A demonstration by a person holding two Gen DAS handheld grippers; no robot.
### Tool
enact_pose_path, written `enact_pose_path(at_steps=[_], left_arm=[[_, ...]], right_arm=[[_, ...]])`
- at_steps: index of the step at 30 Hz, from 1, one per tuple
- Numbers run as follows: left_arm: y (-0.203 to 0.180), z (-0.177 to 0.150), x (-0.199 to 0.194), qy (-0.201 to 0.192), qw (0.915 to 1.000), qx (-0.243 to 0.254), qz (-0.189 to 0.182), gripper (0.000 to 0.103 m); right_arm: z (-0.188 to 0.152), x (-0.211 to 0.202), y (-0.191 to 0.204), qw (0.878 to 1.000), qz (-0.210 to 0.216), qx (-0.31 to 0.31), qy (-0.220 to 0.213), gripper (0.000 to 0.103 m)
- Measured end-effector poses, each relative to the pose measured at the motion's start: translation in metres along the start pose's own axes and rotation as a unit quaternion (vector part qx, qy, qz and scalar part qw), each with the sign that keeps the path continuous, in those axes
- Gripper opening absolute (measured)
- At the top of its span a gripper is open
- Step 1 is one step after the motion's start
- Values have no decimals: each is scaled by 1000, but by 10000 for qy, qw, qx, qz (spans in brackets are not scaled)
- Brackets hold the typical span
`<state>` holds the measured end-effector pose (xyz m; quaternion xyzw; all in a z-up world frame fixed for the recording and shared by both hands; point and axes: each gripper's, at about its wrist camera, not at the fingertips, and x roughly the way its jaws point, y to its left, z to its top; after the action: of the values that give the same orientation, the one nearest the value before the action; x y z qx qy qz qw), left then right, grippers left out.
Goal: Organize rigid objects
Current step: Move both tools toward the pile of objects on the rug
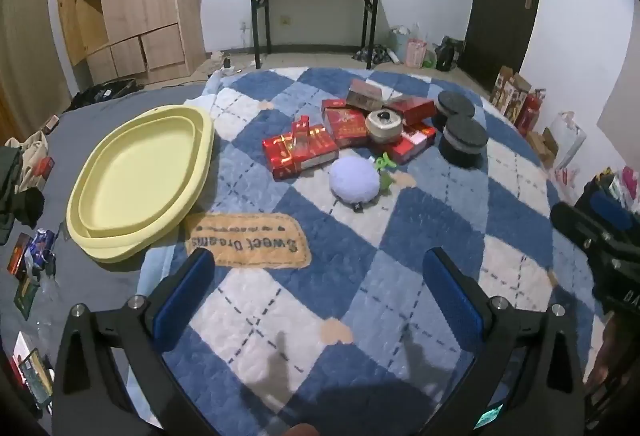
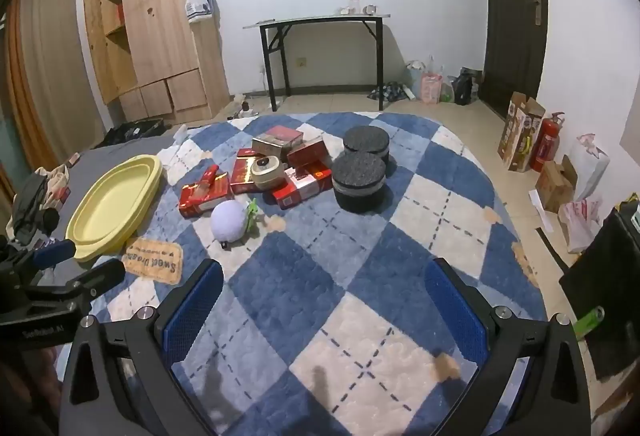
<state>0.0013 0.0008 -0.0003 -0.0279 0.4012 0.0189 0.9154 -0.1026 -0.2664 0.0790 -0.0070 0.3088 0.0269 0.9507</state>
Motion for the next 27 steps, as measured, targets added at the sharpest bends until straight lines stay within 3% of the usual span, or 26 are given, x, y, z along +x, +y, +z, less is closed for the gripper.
enact_pose_path(at_steps=[17,27], left_arm=[[6,-4,3,52,9998,-161,44,103],[8,-6,6,130,9997,-167,140,103]], right_arm=[[0,4,3,9997,-155,-178,30,103],[-4,19,3,9989,-282,-236,302,103]])
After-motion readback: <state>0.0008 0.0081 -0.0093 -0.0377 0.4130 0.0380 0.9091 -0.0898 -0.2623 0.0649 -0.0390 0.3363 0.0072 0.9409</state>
